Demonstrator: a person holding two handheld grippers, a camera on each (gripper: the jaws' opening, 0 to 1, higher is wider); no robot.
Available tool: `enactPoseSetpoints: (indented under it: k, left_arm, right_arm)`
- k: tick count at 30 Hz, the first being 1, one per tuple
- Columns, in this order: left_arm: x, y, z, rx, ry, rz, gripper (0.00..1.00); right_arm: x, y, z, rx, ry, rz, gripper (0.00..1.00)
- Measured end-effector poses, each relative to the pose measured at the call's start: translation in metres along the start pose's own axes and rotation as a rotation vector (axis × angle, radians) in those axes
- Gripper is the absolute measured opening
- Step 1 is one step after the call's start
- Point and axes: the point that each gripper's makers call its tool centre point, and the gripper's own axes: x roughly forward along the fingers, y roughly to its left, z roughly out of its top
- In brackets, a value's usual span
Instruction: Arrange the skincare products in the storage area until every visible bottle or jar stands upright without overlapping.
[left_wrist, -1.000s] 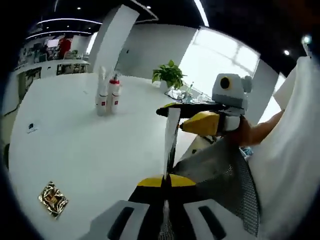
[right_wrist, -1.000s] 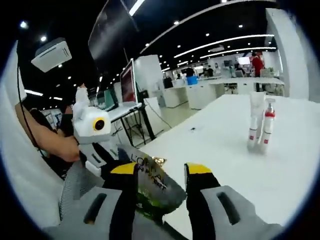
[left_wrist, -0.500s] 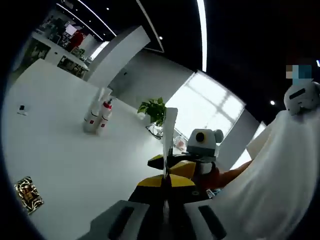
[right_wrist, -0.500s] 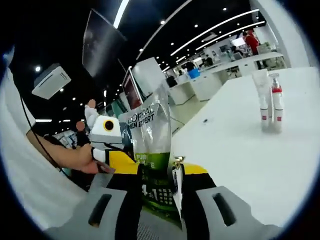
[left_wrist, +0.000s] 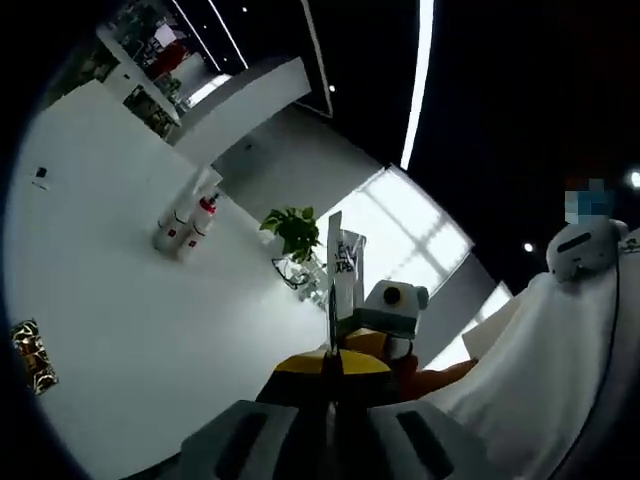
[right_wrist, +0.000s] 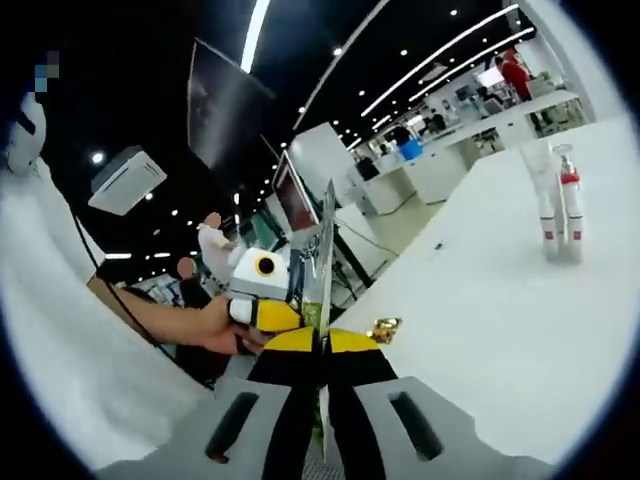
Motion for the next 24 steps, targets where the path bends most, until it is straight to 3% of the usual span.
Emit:
enactPoseSetpoints:
  k: [6,10,13,15,17,20,22,24]
  left_arm:
    - [0.01,-0.012,0.009,-0.052,-0.073,-0.049,0.03]
    - [0.022,-0.017,-0.001,-0.068,-0.036,-0.072,0.1]
    - [0.028,-0.026,-0.006,-0.075,-0.005,-0.106,0.11]
    - [0.026,-0.032,0.004,-0.117,-0.047,-0.15,0.06]
    - [0.021,-0.039,0.008,-0.158,-0.046,-0.199,0.04]
    - [0.017,-0.043,0.014,-0.144,-0.033,-0.187,0.03]
    - [0.012,-0.051,0.019,-0.148,-0.034,-0.209,0.03]
    - [0.009,-0.056,0.022,-0.151,-0.027,-0.226,0.03]
  right_arm:
    - [-0.008,0.001,0.013,0.173,-0.05,0.072,0.0]
    - [-0.018,0.005,0.036,0.284,-0.164,0.131,0.0]
    - [-0.017,0.006,0.036,0.345,-0.146,0.141,0.0]
    - [-0.015,0.012,0.04,0.388,-0.17,0.153,0.0]
    - [-0.014,0.019,0.046,0.457,-0.19,0.172,0.0]
    - [-0.01,0.024,0.05,0.466,-0.198,0.16,0.01]
    - [-0.008,0.03,0.063,0.464,-0.253,0.172,0.03]
    - [-0.01,0.036,0.081,0.523,-0.316,0.208,0.07]
